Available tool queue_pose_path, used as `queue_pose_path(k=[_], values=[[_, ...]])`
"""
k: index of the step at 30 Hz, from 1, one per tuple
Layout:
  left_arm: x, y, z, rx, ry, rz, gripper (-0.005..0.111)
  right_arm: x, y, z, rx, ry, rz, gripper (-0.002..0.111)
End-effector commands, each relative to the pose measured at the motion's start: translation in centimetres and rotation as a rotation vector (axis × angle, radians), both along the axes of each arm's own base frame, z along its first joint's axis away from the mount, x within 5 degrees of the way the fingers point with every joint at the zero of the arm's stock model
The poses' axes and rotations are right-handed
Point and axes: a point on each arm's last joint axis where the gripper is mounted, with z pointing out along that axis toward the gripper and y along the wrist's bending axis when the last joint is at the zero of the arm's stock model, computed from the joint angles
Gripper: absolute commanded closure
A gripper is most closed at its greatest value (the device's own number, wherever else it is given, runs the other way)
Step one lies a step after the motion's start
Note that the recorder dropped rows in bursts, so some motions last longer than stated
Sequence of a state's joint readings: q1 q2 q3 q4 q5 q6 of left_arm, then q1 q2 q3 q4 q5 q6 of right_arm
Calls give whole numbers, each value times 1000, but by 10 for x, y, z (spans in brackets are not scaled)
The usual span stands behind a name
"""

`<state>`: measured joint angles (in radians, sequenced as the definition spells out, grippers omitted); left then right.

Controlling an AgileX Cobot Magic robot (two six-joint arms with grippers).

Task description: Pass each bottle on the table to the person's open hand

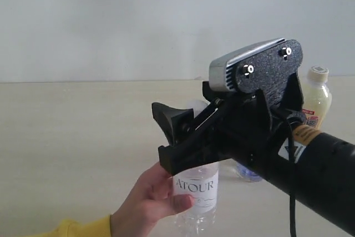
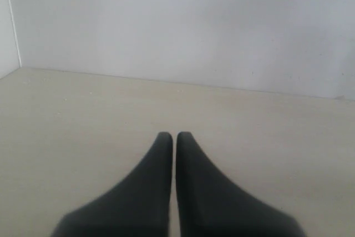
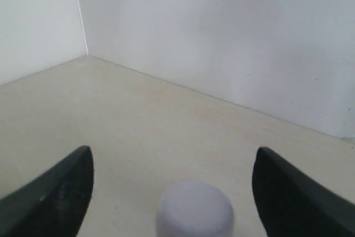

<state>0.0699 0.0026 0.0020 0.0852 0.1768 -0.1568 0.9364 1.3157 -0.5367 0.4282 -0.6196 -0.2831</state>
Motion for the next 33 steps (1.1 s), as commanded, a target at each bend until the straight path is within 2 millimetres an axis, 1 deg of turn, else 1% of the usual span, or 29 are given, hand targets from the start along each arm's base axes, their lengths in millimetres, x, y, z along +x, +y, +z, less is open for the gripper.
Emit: queue_pose_path(k=[1, 4, 10, 12, 14, 17, 20, 24, 27, 30, 33], values=[[0, 0, 1, -4, -3, 3, 103, 3, -9, 11, -6, -63, -85, 36], [0, 0, 1, -4, -3, 3, 103, 1, -23, 22, -52, -109, -154, 36], [0, 0, 1, -4, -3, 3, 103, -10, -62, 41, -118, -162, -334, 36], [0, 0, 1, -4, -3, 3, 103, -11, -73, 43, -147, -186, -399, 37], [0, 0, 1, -4, -3, 3, 103, -9, -78, 40, -163, -163, -404, 37], [0, 0, 1, -4, -3, 3, 103, 0, -86, 34, -174, -112, -426, 37], [0, 0, 1, -4, -3, 3, 103, 9, -96, 34, -190, -129, -469, 37], [0, 0, 1, -4, -3, 3, 103, 14, -94, 30, -162, -99, -365, 37], [0, 0, 1, -4, -3, 3, 103, 23, -95, 25, -183, -110, -372, 37], [0, 0, 1, -4, -3, 3, 103, 29, -90, 18, -186, -94, -349, 37], [0, 0, 1, -4, -3, 3, 103, 39, -90, 9, -192, -94, -369, 37]])
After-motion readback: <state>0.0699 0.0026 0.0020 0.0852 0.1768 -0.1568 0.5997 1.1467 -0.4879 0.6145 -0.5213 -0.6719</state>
